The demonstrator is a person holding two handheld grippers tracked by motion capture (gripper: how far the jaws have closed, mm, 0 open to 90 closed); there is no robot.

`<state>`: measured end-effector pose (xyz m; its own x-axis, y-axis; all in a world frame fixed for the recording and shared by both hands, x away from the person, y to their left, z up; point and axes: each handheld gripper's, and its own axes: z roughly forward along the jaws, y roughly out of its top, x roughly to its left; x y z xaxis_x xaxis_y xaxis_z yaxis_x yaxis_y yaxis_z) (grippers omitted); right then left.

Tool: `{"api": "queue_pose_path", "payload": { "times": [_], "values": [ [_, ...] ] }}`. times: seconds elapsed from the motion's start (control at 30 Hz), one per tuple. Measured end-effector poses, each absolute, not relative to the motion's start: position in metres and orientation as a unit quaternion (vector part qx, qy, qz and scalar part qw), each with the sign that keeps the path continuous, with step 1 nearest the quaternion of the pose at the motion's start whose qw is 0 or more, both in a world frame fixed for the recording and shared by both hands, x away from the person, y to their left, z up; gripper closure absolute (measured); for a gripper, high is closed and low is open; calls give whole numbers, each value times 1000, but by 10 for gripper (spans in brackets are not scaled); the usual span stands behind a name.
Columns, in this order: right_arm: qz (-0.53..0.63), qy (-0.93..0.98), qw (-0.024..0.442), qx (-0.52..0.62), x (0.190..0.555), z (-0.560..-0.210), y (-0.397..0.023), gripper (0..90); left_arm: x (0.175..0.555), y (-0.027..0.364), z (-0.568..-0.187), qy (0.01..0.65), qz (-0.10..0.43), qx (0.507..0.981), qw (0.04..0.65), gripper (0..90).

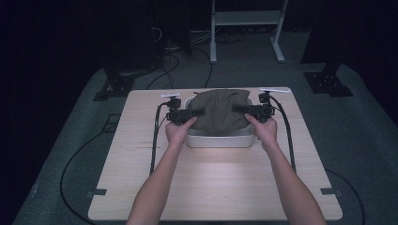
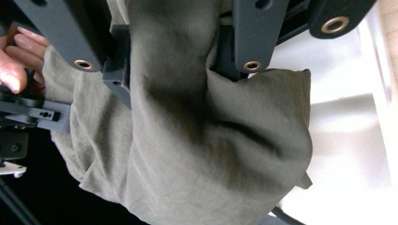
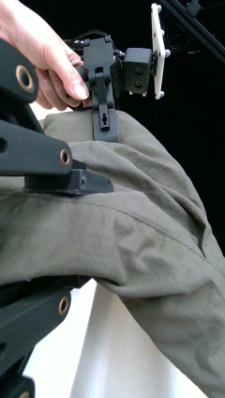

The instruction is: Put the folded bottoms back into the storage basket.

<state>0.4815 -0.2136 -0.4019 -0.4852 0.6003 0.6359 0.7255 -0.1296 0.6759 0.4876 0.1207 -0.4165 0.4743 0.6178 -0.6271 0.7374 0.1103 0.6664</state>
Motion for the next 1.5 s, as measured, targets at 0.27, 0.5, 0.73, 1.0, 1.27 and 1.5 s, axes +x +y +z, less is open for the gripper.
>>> {"api": "queue_pose_path", "payload": {
  "times": [0.27,0.5,0.73,1.0,1.27,1.5],
  "values": [
    [-554,-652,64,-514,483,-412,-217,663,489,118,-420,515,-49,672,530,589],
    [-552,-648,66,-520,484,-416,-221,664,488,113,-421,524,-35,675,518,548],
    [-544,-650,68,-526,485,-420,-223,665,489,114,-422,529,-32,679,508,521],
    [-527,-657,62,-535,487,-424,-222,668,489,117,-419,531,-25,671,517,510],
    [-493,-677,49,-545,488,-429,-212,670,487,118,-416,529,-25,671,520,502],
    [-456,-701,43,-546,490,-429,-205,667,483,120,-409,524,-20,659,540,502]
  ]
}}
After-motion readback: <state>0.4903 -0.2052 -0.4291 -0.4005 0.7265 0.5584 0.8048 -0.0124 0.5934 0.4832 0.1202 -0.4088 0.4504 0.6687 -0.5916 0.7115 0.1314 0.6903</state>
